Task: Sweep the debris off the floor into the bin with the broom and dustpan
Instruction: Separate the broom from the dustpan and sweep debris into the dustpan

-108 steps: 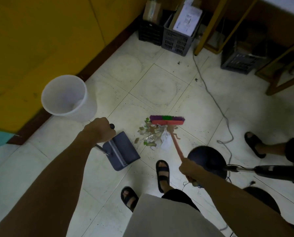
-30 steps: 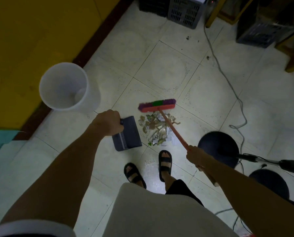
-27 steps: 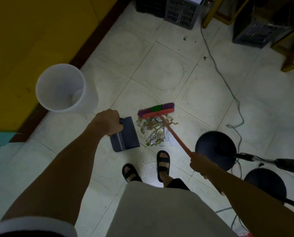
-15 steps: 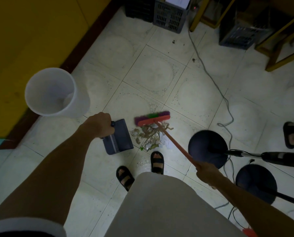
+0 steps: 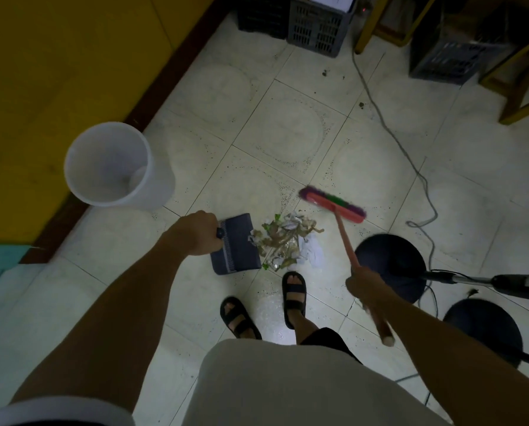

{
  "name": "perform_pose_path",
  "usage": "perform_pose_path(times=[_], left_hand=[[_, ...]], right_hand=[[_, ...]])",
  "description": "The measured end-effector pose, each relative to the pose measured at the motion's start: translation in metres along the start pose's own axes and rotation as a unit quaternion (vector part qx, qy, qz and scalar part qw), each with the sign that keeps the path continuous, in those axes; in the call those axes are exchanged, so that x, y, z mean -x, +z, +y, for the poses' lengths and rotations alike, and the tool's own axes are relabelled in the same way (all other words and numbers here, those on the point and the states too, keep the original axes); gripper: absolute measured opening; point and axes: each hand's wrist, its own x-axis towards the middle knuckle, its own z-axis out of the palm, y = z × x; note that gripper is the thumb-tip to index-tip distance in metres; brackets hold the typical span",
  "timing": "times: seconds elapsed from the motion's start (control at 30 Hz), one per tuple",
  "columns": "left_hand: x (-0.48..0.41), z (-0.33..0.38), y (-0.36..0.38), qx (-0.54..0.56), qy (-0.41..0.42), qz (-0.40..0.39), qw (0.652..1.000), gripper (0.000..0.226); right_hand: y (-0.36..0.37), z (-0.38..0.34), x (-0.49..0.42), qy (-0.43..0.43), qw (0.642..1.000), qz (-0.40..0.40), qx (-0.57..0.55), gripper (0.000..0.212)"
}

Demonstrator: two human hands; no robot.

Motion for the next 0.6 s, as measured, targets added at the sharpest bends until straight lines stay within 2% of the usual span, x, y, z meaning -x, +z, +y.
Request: perform_pose_path(times=[0.1,0.23,0.43,0.5,0.6], left_hand=[[-0.001,-0.012,0.002,0.001,-0.007,0.019,1.000,0.030],[0.000,-0.019,-0.002,0.008,-0.003,0.040,0.999,0.030],[0.002,-0.014,0.001,0.010,0.038,0.056,0.998,0.031],[0.005,-0.016,0.003,0.004,0.044,0.059,0.997,0.031],[0.010,-0.018,0.005,0.008,0.050,0.059,0.997,0.033]], right_hand=[[0.026,-0.016,0.007,0.004,0.999,-0.043,-0.027,0.025],[0.061,-0.040,0.022,0.004,0.994,-0.038,-0.103,0.015],[0.127,-0.056,0.064,-0.009,0.985,-0.073,-0.157,0.020],[0.142,-0.060,0.076,0.002,0.983,-0.087,-0.163,0.029],[0.157,-0.060,0.093,-0.030,0.981,-0.108,-0.161,0.043]])
